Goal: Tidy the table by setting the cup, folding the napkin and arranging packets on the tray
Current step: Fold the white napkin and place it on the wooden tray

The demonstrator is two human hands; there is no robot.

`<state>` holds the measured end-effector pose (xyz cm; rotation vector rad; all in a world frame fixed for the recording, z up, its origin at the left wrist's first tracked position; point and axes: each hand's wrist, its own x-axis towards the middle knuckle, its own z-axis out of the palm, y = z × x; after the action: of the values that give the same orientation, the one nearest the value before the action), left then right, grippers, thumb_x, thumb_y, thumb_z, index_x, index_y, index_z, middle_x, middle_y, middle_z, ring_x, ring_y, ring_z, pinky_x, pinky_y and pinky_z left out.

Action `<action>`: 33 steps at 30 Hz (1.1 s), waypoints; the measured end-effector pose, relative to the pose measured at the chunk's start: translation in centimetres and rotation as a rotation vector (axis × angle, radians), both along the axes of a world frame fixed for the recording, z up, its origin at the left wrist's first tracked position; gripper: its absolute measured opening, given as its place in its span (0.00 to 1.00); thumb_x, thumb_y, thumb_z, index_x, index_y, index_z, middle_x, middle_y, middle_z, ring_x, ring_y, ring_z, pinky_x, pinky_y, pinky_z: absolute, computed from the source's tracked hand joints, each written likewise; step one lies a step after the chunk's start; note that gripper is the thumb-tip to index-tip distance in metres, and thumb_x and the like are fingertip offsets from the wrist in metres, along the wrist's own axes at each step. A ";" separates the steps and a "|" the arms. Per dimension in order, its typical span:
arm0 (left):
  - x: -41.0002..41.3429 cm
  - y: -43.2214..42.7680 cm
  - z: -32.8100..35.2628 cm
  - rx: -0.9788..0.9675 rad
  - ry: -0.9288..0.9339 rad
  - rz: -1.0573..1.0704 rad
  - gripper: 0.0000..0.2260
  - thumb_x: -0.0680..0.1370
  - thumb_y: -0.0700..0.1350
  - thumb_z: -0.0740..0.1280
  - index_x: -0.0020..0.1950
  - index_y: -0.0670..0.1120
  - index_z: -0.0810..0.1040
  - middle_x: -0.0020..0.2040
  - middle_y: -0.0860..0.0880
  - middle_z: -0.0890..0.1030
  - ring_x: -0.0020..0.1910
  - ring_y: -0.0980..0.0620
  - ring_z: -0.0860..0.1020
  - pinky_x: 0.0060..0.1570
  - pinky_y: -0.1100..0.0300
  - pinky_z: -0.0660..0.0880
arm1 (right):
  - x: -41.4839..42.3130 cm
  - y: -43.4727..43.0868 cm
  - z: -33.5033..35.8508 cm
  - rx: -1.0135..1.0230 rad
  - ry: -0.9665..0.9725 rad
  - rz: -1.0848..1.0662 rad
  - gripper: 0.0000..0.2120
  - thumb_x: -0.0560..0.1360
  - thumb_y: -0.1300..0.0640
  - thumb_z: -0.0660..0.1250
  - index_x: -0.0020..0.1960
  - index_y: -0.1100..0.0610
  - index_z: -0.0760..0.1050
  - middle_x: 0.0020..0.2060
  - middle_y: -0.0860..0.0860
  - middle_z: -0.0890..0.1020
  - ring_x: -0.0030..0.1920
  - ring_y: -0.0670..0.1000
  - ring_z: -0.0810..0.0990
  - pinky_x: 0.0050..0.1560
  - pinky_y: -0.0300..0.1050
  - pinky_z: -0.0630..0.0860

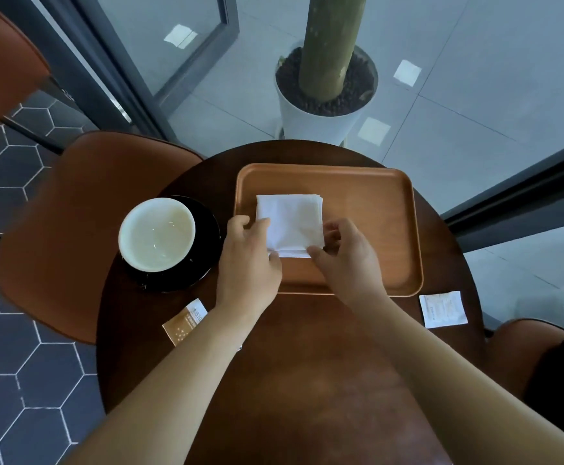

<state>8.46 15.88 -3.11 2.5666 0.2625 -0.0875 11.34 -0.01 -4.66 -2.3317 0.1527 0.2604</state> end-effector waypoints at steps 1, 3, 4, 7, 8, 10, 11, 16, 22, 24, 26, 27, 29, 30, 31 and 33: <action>-0.3 0.1 0.0 0.075 -0.025 -0.065 0.21 0.74 0.39 0.74 0.67 0.44 0.77 0.66 0.42 0.73 0.62 0.42 0.76 0.54 0.54 0.78 | -0.3 -0.1 -0.1 -0.040 -0.054 0.030 0.19 0.72 0.53 0.75 0.60 0.54 0.73 0.51 0.48 0.78 0.44 0.49 0.79 0.42 0.45 0.75; -0.5 0.5 0.0 0.225 -0.057 -0.179 0.16 0.73 0.40 0.75 0.61 0.43 0.80 0.63 0.42 0.76 0.63 0.41 0.75 0.53 0.50 0.79 | -0.8 -0.2 -0.2 -0.123 -0.158 0.120 0.22 0.71 0.53 0.76 0.62 0.54 0.74 0.54 0.50 0.76 0.43 0.52 0.80 0.40 0.46 0.76; -0.4 0.8 0.0 0.276 -0.055 -0.227 0.14 0.73 0.41 0.75 0.58 0.43 0.81 0.62 0.42 0.77 0.63 0.41 0.75 0.53 0.49 0.79 | -0.9 -0.3 -0.3 -0.164 -0.212 0.184 0.20 0.71 0.55 0.77 0.60 0.55 0.76 0.54 0.52 0.76 0.43 0.54 0.79 0.39 0.46 0.76; 0.2 1.3 -0.1 0.389 -0.041 -0.332 0.08 0.75 0.39 0.72 0.53 0.43 0.81 0.58 0.43 0.79 0.61 0.41 0.77 0.54 0.48 0.77 | -0.8 -0.4 -0.6 -0.245 -0.312 0.325 0.10 0.70 0.62 0.77 0.49 0.61 0.79 0.47 0.56 0.76 0.42 0.59 0.77 0.35 0.46 0.73; 0.4 1.4 -0.1 0.415 -0.041 -0.356 0.06 0.75 0.38 0.72 0.52 0.43 0.81 0.56 0.43 0.79 0.58 0.41 0.77 0.53 0.49 0.77 | -0.7 -0.4 -0.7 -0.253 -0.319 0.343 0.09 0.70 0.64 0.76 0.47 0.62 0.79 0.46 0.57 0.76 0.43 0.60 0.77 0.35 0.48 0.74; 0.7 1.7 -0.2 0.450 -0.040 -0.389 0.05 0.74 0.35 0.71 0.49 0.42 0.81 0.52 0.42 0.79 0.53 0.41 0.78 0.51 0.49 0.77 | -0.2 -0.3 -0.8 -0.254 -0.328 0.356 0.08 0.70 0.66 0.75 0.47 0.62 0.79 0.45 0.57 0.77 0.44 0.61 0.77 0.36 0.51 0.76; 0.8 1.8 -0.2 0.465 -0.037 -0.398 0.05 0.74 0.35 0.71 0.49 0.42 0.81 0.51 0.42 0.80 0.51 0.41 0.78 0.51 0.49 0.77 | 0.1 -0.3 -0.8 -0.256 -0.328 0.359 0.08 0.70 0.66 0.75 0.47 0.62 0.79 0.45 0.57 0.77 0.44 0.61 0.77 0.36 0.53 0.77; 1.8 2.4 -0.1 0.467 0.005 -0.360 0.07 0.76 0.35 0.69 0.52 0.41 0.82 0.53 0.41 0.81 0.52 0.40 0.78 0.52 0.49 0.77 | 1.5 0.5 -0.5 -0.253 -0.346 0.375 0.07 0.71 0.64 0.75 0.48 0.61 0.81 0.46 0.57 0.79 0.46 0.62 0.77 0.38 0.55 0.78; 3.2 2.6 0.0 0.486 0.058 -0.317 0.08 0.78 0.37 0.68 0.57 0.42 0.81 0.57 0.41 0.81 0.56 0.41 0.78 0.56 0.49 0.76 | 3.2 1.3 -0.6 -0.306 -0.369 0.389 0.07 0.74 0.59 0.75 0.51 0.58 0.81 0.49 0.55 0.79 0.49 0.59 0.78 0.33 0.49 0.77; 3.6 2.6 0.0 0.493 0.060 -0.307 0.09 0.79 0.37 0.67 0.58 0.42 0.80 0.59 0.41 0.80 0.57 0.41 0.77 0.57 0.49 0.76 | 3.5 1.5 -0.7 -0.319 -0.373 0.395 0.08 0.74 0.58 0.75 0.52 0.57 0.81 0.49 0.54 0.79 0.49 0.58 0.77 0.33 0.47 0.76; 4.0 2.6 -0.1 0.493 0.053 -0.300 0.09 0.79 0.38 0.66 0.59 0.42 0.80 0.60 0.41 0.80 0.58 0.42 0.76 0.58 0.50 0.74 | 3.7 1.6 -0.8 -0.331 -0.377 0.393 0.09 0.74 0.56 0.75 0.52 0.56 0.81 0.49 0.53 0.79 0.50 0.57 0.77 0.32 0.46 0.76; 4.2 2.6 -0.1 0.493 0.049 -0.298 0.10 0.80 0.38 0.65 0.60 0.42 0.79 0.61 0.41 0.79 0.58 0.42 0.76 0.59 0.50 0.74 | 3.8 1.7 -0.9 -0.337 -0.376 0.389 0.09 0.74 0.56 0.75 0.52 0.56 0.81 0.49 0.53 0.79 0.50 0.56 0.77 0.32 0.47 0.77; 4.5 2.7 -0.2 0.498 0.047 -0.300 0.10 0.80 0.38 0.64 0.60 0.43 0.79 0.61 0.41 0.79 0.59 0.42 0.75 0.60 0.51 0.73 | 4.0 1.8 -0.9 -0.345 -0.369 0.379 0.09 0.74 0.56 0.75 0.52 0.55 0.80 0.49 0.52 0.79 0.50 0.56 0.77 0.32 0.48 0.77; 4.7 2.7 -0.3 0.502 0.049 -0.302 0.10 0.80 0.38 0.64 0.60 0.43 0.78 0.61 0.42 0.79 0.59 0.43 0.75 0.60 0.51 0.73 | 4.1 1.8 -1.0 -0.347 -0.365 0.375 0.08 0.73 0.56 0.75 0.51 0.55 0.80 0.49 0.52 0.79 0.50 0.56 0.77 0.32 0.48 0.77; 4.8 2.7 -0.3 0.505 0.049 -0.304 0.10 0.80 0.38 0.63 0.60 0.43 0.78 0.61 0.42 0.79 0.59 0.43 0.75 0.60 0.51 0.73 | 4.2 1.8 -1.0 -0.350 -0.364 0.372 0.08 0.73 0.56 0.75 0.51 0.55 0.80 0.49 0.51 0.78 0.50 0.56 0.77 0.32 0.47 0.76; 4.9 2.7 -0.3 0.507 0.048 -0.300 0.10 0.80 0.38 0.63 0.61 0.43 0.78 0.60 0.42 0.79 0.59 0.43 0.75 0.60 0.51 0.73 | 4.3 1.8 -1.0 -0.353 -0.372 0.371 0.09 0.73 0.56 0.76 0.50 0.55 0.80 0.48 0.51 0.78 0.49 0.56 0.77 0.31 0.46 0.75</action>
<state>13.35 18.55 -3.37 3.0946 -0.1034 -0.2179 15.65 1.84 -5.71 -2.7023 -0.4552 -0.0286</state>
